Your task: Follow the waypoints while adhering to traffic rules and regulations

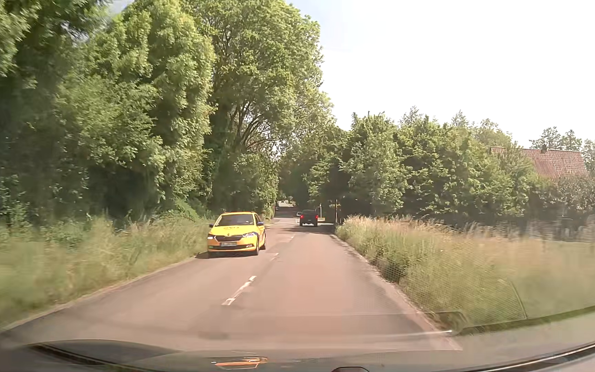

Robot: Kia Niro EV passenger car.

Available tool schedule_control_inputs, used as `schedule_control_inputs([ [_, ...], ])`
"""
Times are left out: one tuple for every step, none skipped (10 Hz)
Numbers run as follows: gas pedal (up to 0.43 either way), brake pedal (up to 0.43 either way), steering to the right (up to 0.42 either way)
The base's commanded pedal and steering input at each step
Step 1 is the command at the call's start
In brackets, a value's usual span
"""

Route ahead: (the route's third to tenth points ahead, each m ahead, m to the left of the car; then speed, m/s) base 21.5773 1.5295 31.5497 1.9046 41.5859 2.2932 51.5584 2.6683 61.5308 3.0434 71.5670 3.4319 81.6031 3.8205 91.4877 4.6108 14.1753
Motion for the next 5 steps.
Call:
schedule_control_inputs([
  [0.098, 0.0, -0.006],
  [0.098, 0.0, -0.006],
  [0.098, 0.0, -0.006],
  [0.098, 0.0, -0.006],
  [0.098, 0.0, -0.006],
])
